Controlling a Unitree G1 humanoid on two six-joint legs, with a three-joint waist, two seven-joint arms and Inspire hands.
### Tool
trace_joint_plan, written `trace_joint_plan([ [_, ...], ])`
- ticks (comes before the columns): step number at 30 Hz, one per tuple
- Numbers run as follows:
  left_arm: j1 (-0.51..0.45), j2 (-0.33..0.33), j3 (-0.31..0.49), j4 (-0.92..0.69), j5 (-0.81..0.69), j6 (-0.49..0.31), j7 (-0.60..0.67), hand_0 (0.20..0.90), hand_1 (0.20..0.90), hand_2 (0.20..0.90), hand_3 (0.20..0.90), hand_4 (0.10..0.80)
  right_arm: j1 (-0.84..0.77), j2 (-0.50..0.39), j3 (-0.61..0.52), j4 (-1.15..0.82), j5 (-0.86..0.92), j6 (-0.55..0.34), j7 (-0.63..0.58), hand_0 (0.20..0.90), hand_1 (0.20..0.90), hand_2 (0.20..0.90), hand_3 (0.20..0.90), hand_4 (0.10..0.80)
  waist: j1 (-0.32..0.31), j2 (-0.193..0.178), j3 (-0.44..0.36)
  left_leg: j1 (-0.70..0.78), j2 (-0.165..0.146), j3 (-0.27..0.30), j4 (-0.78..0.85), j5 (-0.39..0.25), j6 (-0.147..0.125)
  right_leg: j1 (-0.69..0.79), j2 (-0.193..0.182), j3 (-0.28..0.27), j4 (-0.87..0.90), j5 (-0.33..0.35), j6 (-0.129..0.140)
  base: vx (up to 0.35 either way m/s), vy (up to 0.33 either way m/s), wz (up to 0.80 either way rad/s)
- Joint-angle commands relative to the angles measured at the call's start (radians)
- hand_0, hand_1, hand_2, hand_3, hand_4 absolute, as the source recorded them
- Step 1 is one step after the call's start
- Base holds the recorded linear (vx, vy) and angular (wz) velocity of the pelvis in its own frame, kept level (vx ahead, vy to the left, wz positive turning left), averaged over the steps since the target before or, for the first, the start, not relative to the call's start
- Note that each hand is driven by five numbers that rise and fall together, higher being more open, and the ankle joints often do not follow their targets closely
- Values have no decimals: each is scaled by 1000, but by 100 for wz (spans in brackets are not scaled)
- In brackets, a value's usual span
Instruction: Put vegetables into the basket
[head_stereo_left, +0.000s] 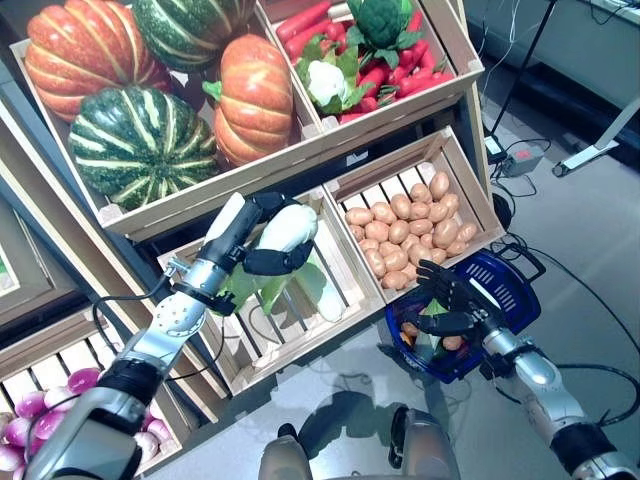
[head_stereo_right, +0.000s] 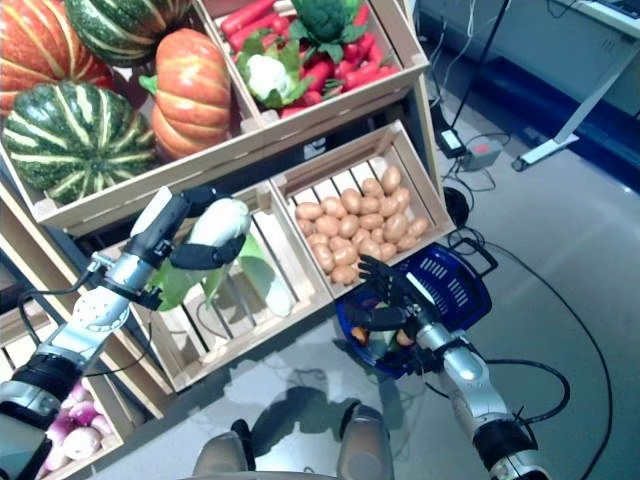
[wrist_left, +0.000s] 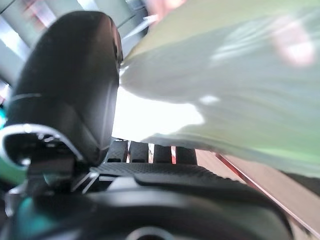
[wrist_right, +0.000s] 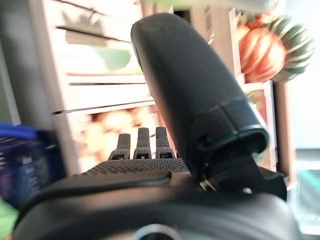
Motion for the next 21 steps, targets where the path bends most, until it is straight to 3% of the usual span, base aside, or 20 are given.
trace_joint_plan([
  [1, -61, -23, 117, -76, -359, -61, -161, 300, 300, 300, 300, 400, -118, 16, 42, -40, 114, 109, 224, 900, 900, 900, 900, 800, 6, -26, -142, 35, -47, -9, -60, 35, 48, 240, -33, 0, -360, 172, 53, 56, -83, 2],
  [10, -81, -155, 94, -102, -555, 41, -281, 300, 300, 300, 300, 400, -249, 27, 109, -59, 204, 309, 420, 900, 900, 900, 900, 800, 26, -41, -192, 151, -54, -5, -272, 101, 32, 348, 0, -26, -543, 260, 77, 47, -78, 4],
  [21, -94, -207, 54, -115, -617, 117, -342, 300, 300, 300, 300, 400, -353, 13, 128, -111, 194, 374, 344, 900, 900, 900, 900, 800, 23, -55, -207, 178, -49, 1, -287, 85, 36, 362, 21, -11, -559, 256, 68, 16, -42, -2],
])
